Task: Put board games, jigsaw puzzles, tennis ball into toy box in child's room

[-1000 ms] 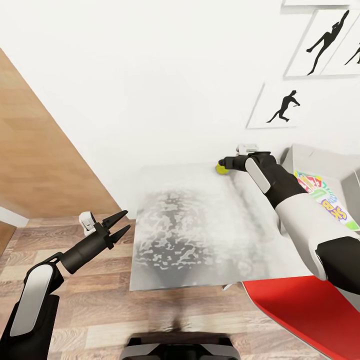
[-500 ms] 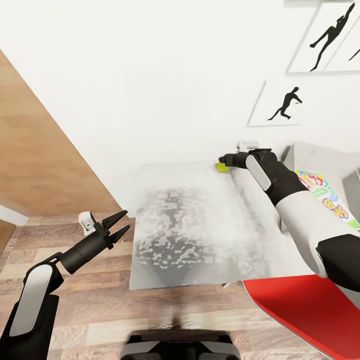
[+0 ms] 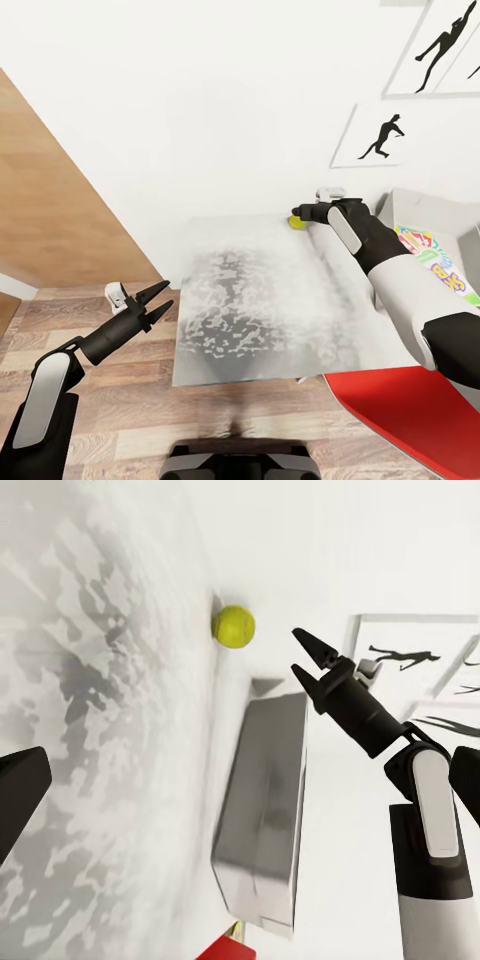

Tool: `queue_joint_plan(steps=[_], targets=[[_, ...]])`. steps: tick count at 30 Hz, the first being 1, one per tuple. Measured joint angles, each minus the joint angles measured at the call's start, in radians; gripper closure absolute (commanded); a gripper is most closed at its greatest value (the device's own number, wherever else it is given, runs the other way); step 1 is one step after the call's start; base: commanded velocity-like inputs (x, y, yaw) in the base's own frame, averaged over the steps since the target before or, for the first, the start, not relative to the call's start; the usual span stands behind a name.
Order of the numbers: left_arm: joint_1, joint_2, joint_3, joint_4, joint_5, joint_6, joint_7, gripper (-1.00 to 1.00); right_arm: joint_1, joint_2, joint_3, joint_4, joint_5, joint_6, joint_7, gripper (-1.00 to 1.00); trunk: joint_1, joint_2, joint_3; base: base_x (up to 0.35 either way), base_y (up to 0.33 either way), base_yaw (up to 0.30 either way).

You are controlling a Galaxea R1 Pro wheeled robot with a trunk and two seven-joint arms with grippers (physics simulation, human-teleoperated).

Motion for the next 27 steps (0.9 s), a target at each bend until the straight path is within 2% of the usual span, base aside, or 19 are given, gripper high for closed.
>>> queue_joint_plan(steps=[16, 27], targets=[[0.0, -0.001, -0.002, 0.0, 0.0, -0.002, 0.0, -1.0, 0.001, -0.001, 0.001, 0.0, 0.0, -0.017, 0.0, -1.0, 0.0, 0.0, -0.001, 0.188, 0.0, 0.0], [0.0, -0.001, -0.002, 0.0, 0.0, -0.001, 0.0, -1.0, 0.001, -0.001, 0.001, 0.0, 0.0, -0.019, 0.0, -1.0, 0.0, 0.0, -0.001, 0.064, 0.0, 0.0]])
